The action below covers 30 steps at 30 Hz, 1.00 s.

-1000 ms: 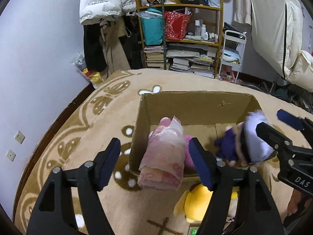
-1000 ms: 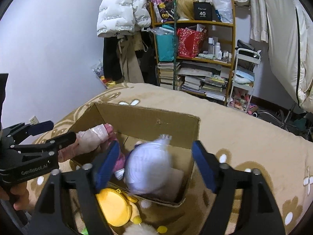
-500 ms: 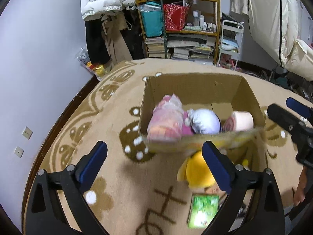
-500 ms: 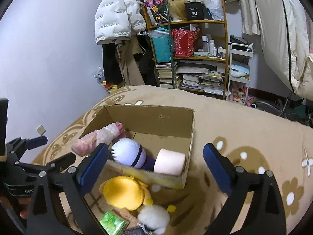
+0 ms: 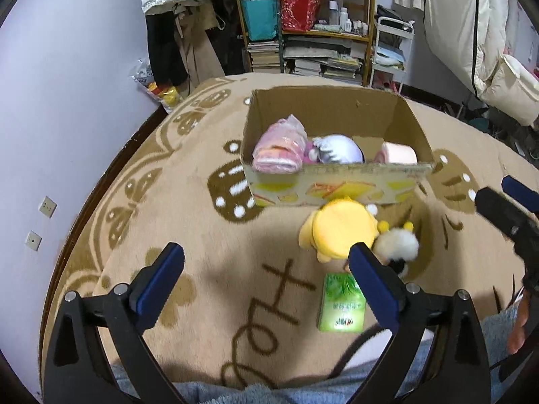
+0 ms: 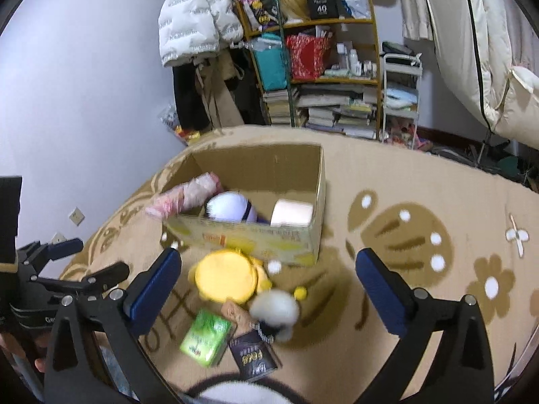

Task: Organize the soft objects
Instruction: 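Lower left tool onto green packet while right tool lowers onto black Face packet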

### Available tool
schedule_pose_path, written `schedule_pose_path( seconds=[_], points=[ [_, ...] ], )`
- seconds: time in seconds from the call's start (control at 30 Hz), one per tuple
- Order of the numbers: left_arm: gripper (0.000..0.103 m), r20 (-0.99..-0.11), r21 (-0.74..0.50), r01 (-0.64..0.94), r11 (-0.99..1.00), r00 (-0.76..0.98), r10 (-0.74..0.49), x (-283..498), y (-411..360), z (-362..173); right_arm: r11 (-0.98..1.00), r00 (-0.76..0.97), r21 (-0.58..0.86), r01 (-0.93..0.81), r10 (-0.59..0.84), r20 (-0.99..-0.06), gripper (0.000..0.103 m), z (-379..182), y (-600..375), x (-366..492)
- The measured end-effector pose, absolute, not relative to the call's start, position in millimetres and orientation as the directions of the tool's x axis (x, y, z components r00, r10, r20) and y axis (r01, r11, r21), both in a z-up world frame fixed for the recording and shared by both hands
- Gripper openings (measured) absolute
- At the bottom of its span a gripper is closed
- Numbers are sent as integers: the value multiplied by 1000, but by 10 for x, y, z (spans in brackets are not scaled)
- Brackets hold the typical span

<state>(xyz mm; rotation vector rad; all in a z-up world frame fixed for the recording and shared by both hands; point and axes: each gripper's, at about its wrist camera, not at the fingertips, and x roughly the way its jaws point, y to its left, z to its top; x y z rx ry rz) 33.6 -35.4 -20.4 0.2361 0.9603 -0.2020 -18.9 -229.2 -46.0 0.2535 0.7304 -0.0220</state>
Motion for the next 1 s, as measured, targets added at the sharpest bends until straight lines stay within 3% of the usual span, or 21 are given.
schedule_pose_path(
  seconds=[0.5,1.0],
  points=[
    [97,-883,126,350,928,467,-56,185,-515,-515,962,631,236,136,99,-769,103,-745,-2267,-226],
    [97,-939,135,437,889,343,-26,266,-712,-970,934,386,301,191,210,-898,99,-1479,-2293,52]
  ],
)
